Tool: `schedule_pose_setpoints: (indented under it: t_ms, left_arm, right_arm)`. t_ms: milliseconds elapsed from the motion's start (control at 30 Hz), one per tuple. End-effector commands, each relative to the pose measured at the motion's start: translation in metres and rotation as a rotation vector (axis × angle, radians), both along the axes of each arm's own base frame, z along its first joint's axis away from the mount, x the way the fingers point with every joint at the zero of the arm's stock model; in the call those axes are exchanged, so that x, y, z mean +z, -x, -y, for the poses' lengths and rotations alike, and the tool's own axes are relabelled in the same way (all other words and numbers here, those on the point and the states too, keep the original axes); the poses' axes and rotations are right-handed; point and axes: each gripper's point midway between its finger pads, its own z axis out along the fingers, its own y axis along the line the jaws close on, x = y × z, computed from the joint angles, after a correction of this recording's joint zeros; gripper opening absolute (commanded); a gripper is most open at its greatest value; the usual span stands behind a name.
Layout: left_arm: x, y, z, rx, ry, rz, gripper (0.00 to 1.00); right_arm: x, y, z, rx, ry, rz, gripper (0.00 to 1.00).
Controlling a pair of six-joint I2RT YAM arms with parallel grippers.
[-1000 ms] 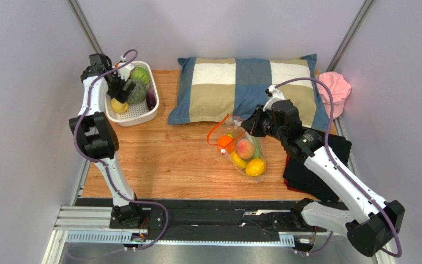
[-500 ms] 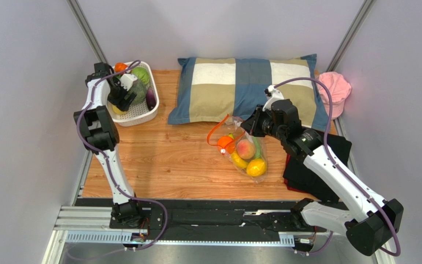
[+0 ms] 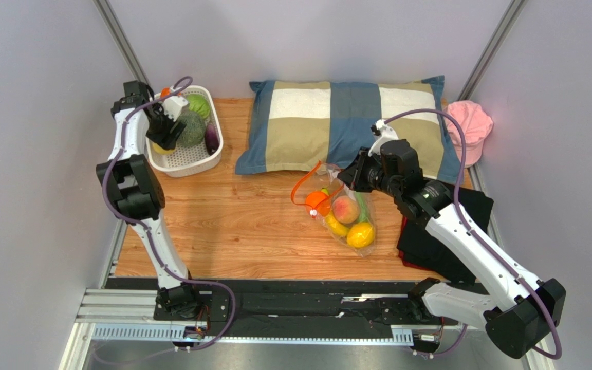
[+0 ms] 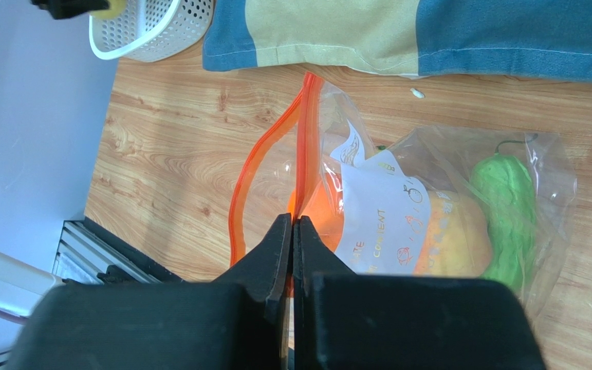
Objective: Place the food in the zip-top bag and seal the zipper
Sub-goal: Pick up the fake fruit from the bin, then place the fake fruit in the zipper food storage bag.
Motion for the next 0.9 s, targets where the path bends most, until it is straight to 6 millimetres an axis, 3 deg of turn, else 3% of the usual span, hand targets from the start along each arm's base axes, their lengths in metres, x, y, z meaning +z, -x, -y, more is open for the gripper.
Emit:
schedule_pose_setpoints:
  t_ms: [0, 33, 67, 133, 167, 200, 233, 267, 300, 333, 367, 400, 433, 467, 533, 600, 633, 767, 867]
  left_arm:
    - [0.112, 0.024, 0.02, 0.019, 0.028, 0.187, 0.47]
    - [0.122, 0.03, 0.03, 0.011, 0.049, 0.196, 0.45]
    - [0.143, 0.043, 0.054, -0.003, 0.08, 0.218, 0.44]
    - [0.158, 0.061, 0.099, -0.067, 0.193, 0.221, 0.44]
    - [0.178, 0.079, 0.123, -0.072, 0.265, 0.242, 0.44]
    - [0.188, 0.091, 0.169, -0.173, 0.361, 0.238, 0.45]
    - [0.185, 0.105, 0.193, -0.208, 0.419, 0.207, 0.45]
    - [0.201, 0.119, 0.215, -0.249, 0.466, 0.236, 0.45]
    - [0.204, 0.137, 0.26, -0.311, 0.555, 0.193, 0.45]
    - [0.191, 0.149, 0.279, -0.309, 0.605, 0.132, 0.45]
    - [0.201, 0.155, 0.299, -0.346, 0.654, 0.163, 0.46]
    - [0.2, 0.175, 0.332, -0.354, 0.754, 0.083, 0.46]
    - [0.185, 0.186, 0.348, -0.355, 0.787, 0.02, 0.47]
    - [0.191, 0.188, 0.365, -0.388, 0.825, 0.05, 0.47]
    - [0.179, 0.212, 0.4, -0.414, 0.881, -0.043, 0.48]
    - [0.18, 0.218, 0.423, -0.443, 0.917, -0.043, 0.49]
    - [0.175, 0.23, 0.438, -0.44, 0.937, -0.093, 0.49]
    - [0.16, 0.235, 0.474, -0.434, 0.945, -0.144, 0.52]
    - [0.159, 0.226, 0.491, -0.389, 0.971, -0.162, 0.6]
  right_arm:
    - [0.009, -0.002, 0.001, -0.003, -0.014, 0.04, 0.0]
    - [0.009, -0.002, 0.002, -0.004, -0.011, 0.045, 0.0]
    - [0.009, -0.002, 0.003, -0.007, -0.011, 0.048, 0.0]
    - [0.005, -0.001, 0.003, -0.004, -0.007, 0.046, 0.0]
    - [0.004, 0.0, 0.003, -0.003, -0.004, 0.044, 0.0]
    - [0.004, 0.0, 0.004, -0.003, -0.005, 0.045, 0.0]
    - [0.004, 0.0, 0.005, -0.004, -0.004, 0.046, 0.0]
    - [0.003, 0.0, 0.004, -0.004, -0.003, 0.045, 0.0]
    - [0.003, 0.001, 0.005, -0.003, -0.003, 0.045, 0.0]
    - [0.004, 0.001, 0.005, -0.003, -0.003, 0.048, 0.0]
    - [0.003, 0.002, 0.005, -0.004, -0.006, 0.044, 0.0]
    - [0.005, 0.003, 0.005, -0.003, -0.011, 0.048, 0.0]
    - [0.006, 0.003, 0.005, -0.003, -0.015, 0.051, 0.0]
    - [0.008, 0.004, 0.003, 0.004, -0.024, 0.05, 0.0]
    - [0.013, 0.004, 0.003, 0.006, -0.039, 0.061, 0.0]
    - [0.02, 0.006, 0.0, 0.019, -0.061, 0.067, 0.0]
    - [0.023, 0.007, -0.001, 0.022, -0.072, 0.071, 0.0]
    - [0.04, 0.013, -0.011, 0.054, -0.155, 0.063, 0.0]
    - [0.057, 0.016, -0.015, 0.06, -0.217, 0.07, 0.0]
